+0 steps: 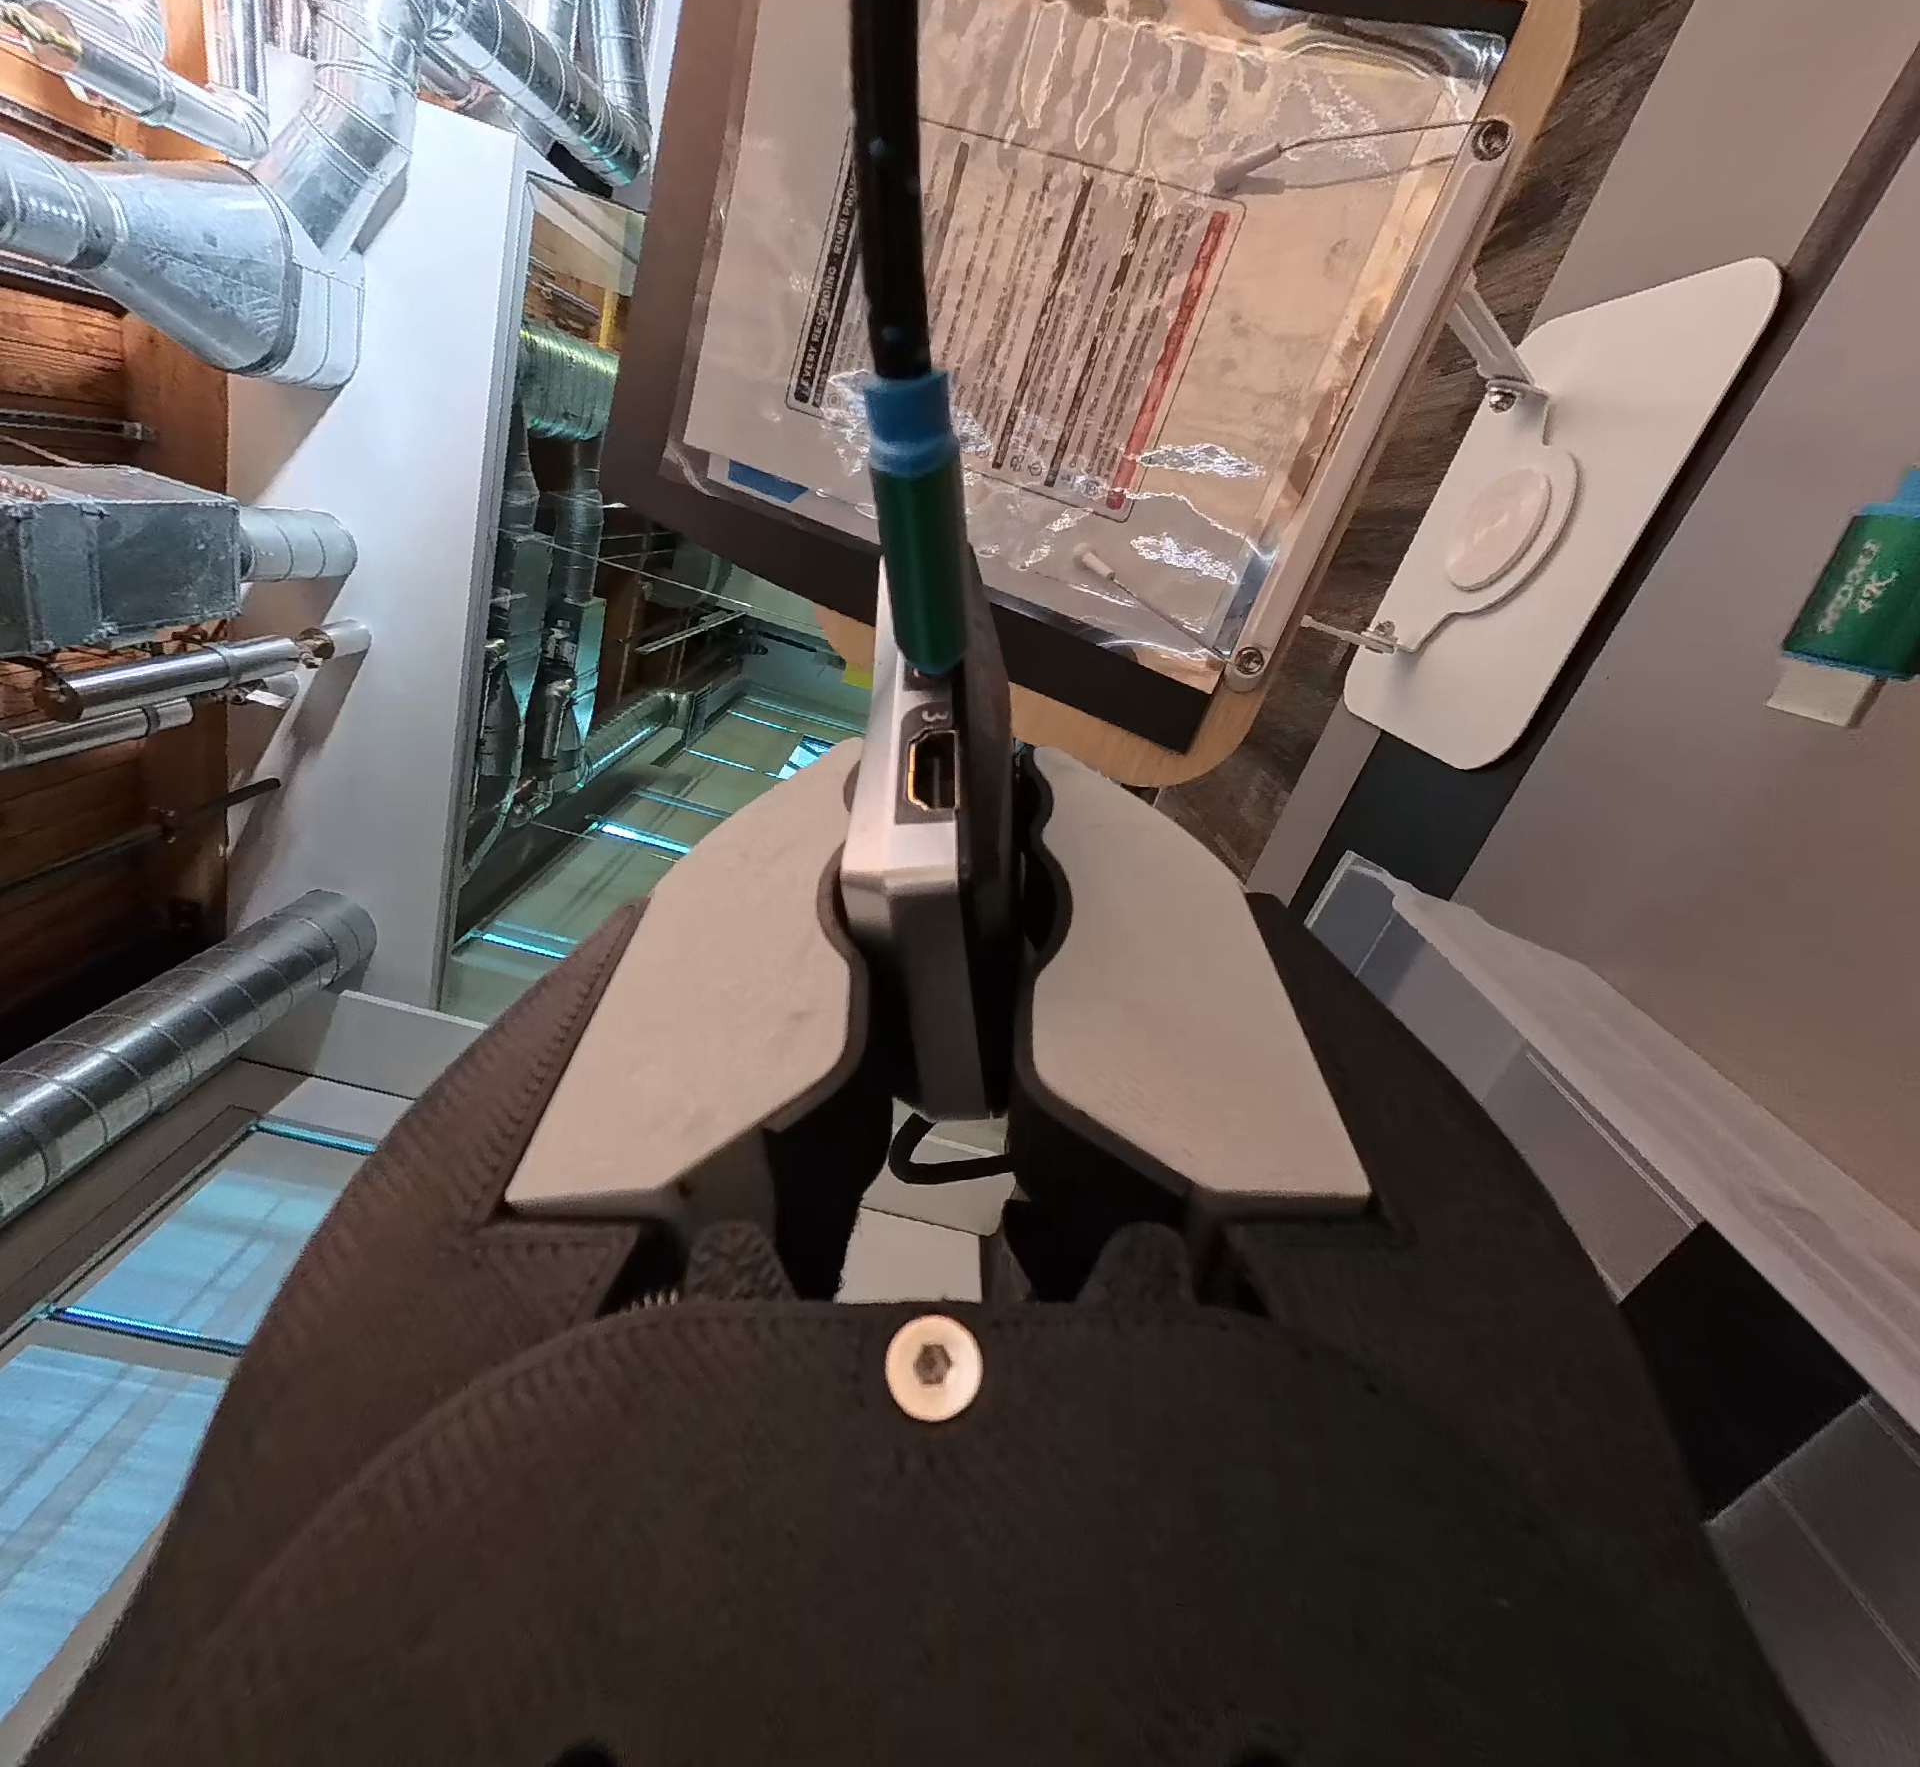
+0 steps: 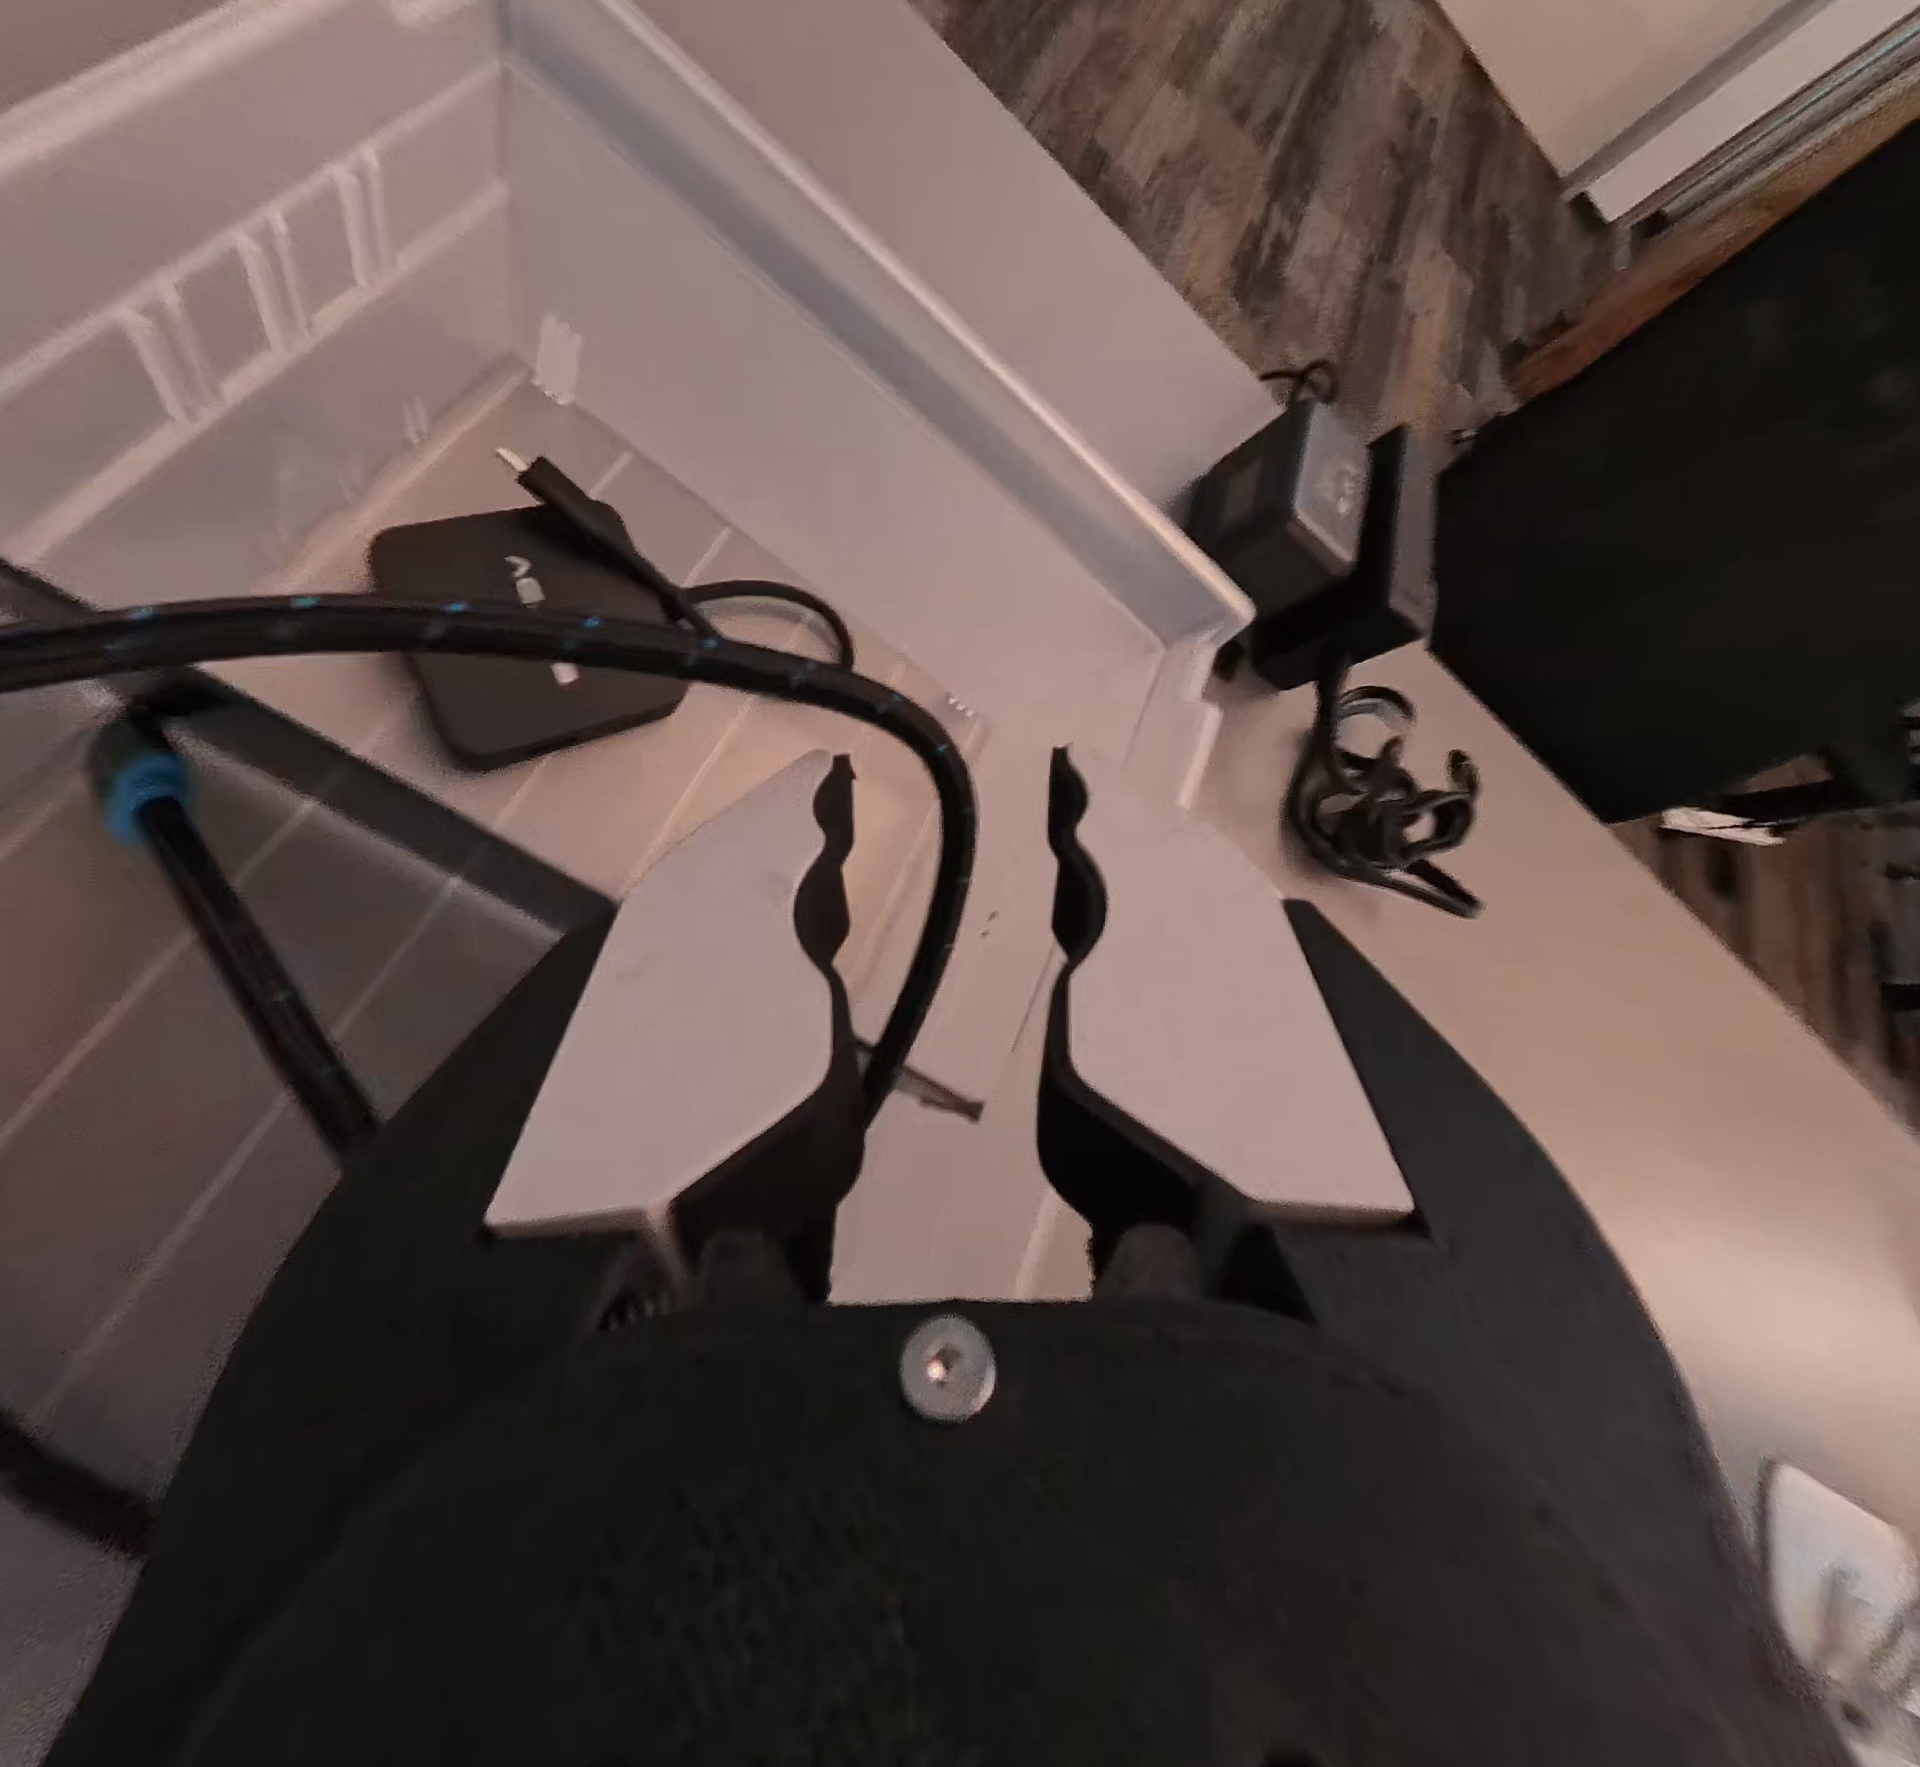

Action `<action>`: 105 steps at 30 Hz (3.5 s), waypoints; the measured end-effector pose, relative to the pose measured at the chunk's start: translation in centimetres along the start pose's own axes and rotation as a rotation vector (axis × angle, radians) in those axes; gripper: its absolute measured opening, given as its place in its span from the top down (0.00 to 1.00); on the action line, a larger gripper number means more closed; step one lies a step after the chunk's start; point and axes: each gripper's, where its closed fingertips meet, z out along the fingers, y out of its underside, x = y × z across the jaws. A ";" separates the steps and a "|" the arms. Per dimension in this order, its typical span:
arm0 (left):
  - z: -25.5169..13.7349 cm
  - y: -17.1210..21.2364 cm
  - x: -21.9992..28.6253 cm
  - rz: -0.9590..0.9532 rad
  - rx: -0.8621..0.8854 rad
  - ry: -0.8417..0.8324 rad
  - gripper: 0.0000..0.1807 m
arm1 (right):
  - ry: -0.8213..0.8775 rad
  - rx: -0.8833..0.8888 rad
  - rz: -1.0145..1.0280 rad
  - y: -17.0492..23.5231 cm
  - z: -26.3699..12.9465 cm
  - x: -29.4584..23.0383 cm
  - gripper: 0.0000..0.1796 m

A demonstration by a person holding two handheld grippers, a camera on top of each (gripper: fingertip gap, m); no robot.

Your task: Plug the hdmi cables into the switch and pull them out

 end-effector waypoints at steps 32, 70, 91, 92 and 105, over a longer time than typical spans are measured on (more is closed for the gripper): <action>-0.3 -0.4 -0.2 -0.002 0.009 -0.004 0.88 | 0.062 0.151 0.676 -2.0 -12.7 4.5 0.96; -0.1 -1.3 1.0 0.030 0.009 0.012 0.88 | -0.435 0.258 0.706 3.2 -11.3 0.7 0.96; -0.2 -1.2 0.7 0.019 0.014 0.011 0.88 | -0.064 -0.255 0.291 6.9 -10.3 0.6 0.76; -0.2 -1.2 0.7 0.019 0.015 0.011 0.88 | -0.020 -0.228 0.267 6.1 -10.9 1.3 0.74; -0.3 -3.0 2.4 0.085 0.067 0.035 0.88 | -0.021 0.637 -0.381 -17.7 -18.3 -9.8 0.76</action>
